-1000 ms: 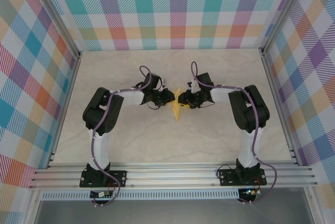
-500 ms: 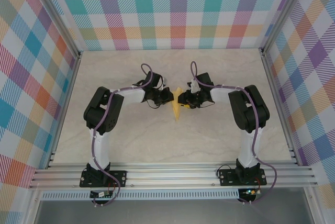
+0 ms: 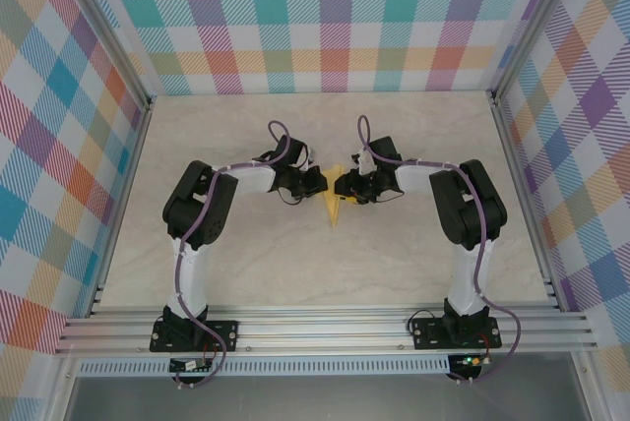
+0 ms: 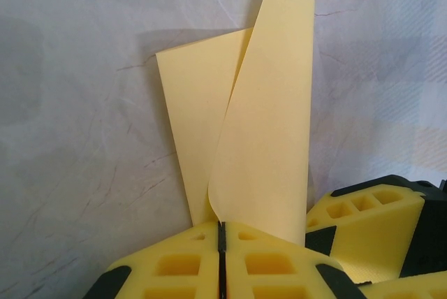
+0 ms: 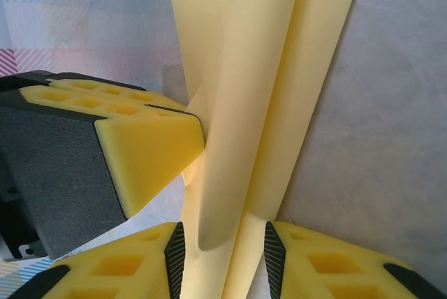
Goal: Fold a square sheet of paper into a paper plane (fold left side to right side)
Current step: Fold the wing for the fifth time at the center of the table.
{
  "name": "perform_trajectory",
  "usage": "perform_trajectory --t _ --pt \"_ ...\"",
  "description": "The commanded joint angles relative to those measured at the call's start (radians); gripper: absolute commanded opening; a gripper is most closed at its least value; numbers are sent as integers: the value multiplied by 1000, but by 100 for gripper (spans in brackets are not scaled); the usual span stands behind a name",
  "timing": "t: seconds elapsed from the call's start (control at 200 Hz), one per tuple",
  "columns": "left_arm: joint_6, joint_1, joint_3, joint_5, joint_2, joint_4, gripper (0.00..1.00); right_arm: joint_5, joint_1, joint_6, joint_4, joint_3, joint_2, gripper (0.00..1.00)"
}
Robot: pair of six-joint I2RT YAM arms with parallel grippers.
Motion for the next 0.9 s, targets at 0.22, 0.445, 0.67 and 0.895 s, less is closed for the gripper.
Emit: perform_trajectory --t 0.22,0.445,0.67,0.895 --pt "60 5 17 30 -23 -2 8 21 18 -37 -65 -2 38 35" --pt "61 5 20 51 -15 10 7 22 19 -45 -80 6 43 35" --pt "78 4 18 70 -46 13 7 24 18 -49 -87 9 46 36" --pt "83 4 26 80 -50 12 7 34 20 -56 -110 19 52 36"
